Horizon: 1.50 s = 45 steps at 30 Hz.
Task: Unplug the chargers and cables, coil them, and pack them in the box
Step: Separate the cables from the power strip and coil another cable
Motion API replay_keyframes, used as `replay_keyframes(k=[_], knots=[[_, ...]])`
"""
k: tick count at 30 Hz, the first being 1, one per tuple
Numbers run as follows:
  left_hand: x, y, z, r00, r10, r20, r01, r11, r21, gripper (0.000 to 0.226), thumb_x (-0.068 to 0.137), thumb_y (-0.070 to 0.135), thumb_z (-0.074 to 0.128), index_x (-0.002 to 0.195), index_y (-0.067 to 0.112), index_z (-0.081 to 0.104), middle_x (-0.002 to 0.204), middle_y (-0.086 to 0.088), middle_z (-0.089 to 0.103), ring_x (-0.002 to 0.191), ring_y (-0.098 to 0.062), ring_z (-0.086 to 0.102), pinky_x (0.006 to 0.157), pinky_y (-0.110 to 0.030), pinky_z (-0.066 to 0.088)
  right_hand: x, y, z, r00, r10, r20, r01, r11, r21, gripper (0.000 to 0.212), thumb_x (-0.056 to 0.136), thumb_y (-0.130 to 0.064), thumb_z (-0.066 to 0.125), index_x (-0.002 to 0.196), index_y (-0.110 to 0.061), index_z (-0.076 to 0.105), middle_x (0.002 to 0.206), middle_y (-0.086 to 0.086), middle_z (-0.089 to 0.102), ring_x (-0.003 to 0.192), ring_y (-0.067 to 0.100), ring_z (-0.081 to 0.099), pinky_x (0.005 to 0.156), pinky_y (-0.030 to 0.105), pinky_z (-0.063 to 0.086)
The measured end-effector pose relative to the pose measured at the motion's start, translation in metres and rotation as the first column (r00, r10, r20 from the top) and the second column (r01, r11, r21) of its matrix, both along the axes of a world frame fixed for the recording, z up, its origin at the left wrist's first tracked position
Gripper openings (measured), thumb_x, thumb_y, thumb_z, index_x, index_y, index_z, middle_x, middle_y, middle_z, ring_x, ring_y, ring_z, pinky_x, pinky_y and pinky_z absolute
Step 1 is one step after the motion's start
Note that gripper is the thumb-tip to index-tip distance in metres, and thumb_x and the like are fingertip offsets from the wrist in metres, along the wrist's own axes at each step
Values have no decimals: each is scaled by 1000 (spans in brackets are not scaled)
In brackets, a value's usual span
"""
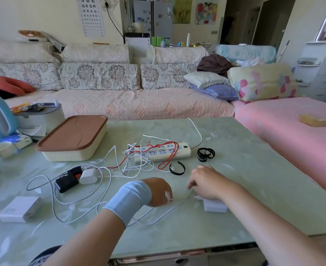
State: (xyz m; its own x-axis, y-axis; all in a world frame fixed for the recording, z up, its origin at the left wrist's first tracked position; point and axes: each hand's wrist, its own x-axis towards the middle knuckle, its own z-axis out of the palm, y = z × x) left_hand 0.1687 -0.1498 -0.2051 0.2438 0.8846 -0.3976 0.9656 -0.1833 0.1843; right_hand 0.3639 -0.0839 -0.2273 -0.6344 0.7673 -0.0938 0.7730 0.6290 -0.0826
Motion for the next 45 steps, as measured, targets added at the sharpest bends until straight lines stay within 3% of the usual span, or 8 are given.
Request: replay_keyframes(k=[5, 10, 15, 20, 32, 38, 43, 45], knots=[[6, -1, -7, 1000, -9, -24, 7, 998, -58, 50, 77, 64, 65, 113, 29, 60, 119, 7, 59, 110, -18, 55, 97, -36, 44, 10, 0, 2, 994, -96, -53, 88, 988, -126, 22, 77, -21, 51, 82, -27, 72, 97, -11, 63, 94, 13, 60, 85, 30, 51], [13, 4, -7, 996, -69, -58, 67, 997, -32, 23, 96, 21, 54, 117, 17, 61, 123, -1, 61, 109, -23, 58, 90, -30, 44, 13, -9, 2, 986, -132, -98, 106, 966, -235, 17, 80, -18, 50, 82, -30, 62, 91, -9, 65, 87, 12, 59, 75, 25, 49], [-2, 11, 1, 951, 127, 282, -102, 989, -104, 17, 99, 16, 43, 102, 17, 60, 82, 3, 59, 58, -14, 62, 70, -27, 53, 14, -13, -11, 987, -131, -97, 97, 952, -291, 11, 89, -32, 51, 80, -31, 57, 87, -8, 62, 84, 13, 56, 74, 28, 45], [-18, 8, 21, 805, 164, 571, -195, 981, -6, 18, 97, 20, 49, 88, 20, 65, 67, 3, 44, 49, -16, 47, 45, -24, 46, 7, -17, 6, 874, -284, -394, 22, 834, -551, 32, 103, -28, 45, 78, -26, 65, 77, -4, 70, 71, 11, 59, 69, 27, 44], [-90, -32, 88, 787, 324, 525, -391, 920, 18, 34, 95, 38, 55, 70, 15, 63, 53, 8, 46, 46, -16, 47, 54, -26, 44, -28, -19, 46, 650, -366, -665, -257, 718, -647, 26, 103, -5, 42, 94, -14, 65, 66, -3, 64, 62, 8, 60, 61, 17, 43], [-85, -41, 116, 168, 147, 975, -467, 883, -53, 31, 102, 22, 43, 96, 2, 66, 57, 5, 31, 44, -8, 21, 40, -16, 14, -76, -30, 58, 476, -476, -739, -464, 577, -671, 17, 92, -5, 49, 95, -7, 66, 61, 1, 48, 49, 17, 47, 56, 31, 41], [-78, -20, 97, -431, 201, 880, -309, 883, -353, 34, 103, 30, 34, 92, 9, 57, 59, 7, 28, 40, -4, 23, 34, -14, 19, -109, -47, 64, 510, -366, -778, -513, 597, -617, 45, 76, -40, 70, 113, -14, 71, 108, 8, 71, 46, 20, 43, 54, 31, 34], [-76, -14, 89, -513, 208, 833, -264, 885, -384, 33, 103, 29, 33, 91, 10, 57, 60, 6, 29, 42, -5, 24, 37, -14, 22, -117, -52, 61, 533, -352, -769, -522, 579, -626, 65, 67, -53, 78, 110, -4, 68, 84, 21, 68, 46, 23, 42, 60, 35, 36]])
